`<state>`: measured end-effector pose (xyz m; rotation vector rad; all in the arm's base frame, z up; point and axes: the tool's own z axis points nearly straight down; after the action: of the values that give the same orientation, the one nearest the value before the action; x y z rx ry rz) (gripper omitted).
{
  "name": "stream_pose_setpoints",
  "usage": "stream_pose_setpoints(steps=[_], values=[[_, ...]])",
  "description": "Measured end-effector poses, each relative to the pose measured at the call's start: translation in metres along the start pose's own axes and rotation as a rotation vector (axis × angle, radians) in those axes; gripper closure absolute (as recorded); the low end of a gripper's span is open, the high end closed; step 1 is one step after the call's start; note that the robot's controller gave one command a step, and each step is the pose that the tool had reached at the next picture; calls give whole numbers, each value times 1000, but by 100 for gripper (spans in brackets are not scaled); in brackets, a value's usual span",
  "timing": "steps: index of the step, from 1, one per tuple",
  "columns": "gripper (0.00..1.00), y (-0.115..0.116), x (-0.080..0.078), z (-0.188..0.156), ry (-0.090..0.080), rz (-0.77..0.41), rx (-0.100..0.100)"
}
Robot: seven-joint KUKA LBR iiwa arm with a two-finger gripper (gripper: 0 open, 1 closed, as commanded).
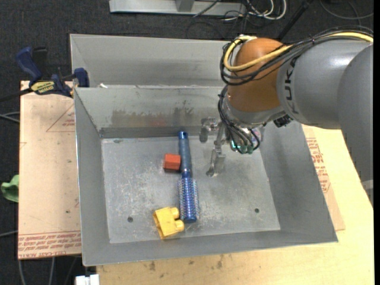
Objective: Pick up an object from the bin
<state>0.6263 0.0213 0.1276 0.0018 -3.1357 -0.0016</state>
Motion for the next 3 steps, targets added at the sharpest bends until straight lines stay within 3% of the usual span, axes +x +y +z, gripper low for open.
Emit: stream_pose_setpoints(steps=[1,2,3], values=[[0,30,10,-6,-6,109,-1],[0,12,68,-12,-3,35,1],[0,12,66,-12,-7,35,0]])
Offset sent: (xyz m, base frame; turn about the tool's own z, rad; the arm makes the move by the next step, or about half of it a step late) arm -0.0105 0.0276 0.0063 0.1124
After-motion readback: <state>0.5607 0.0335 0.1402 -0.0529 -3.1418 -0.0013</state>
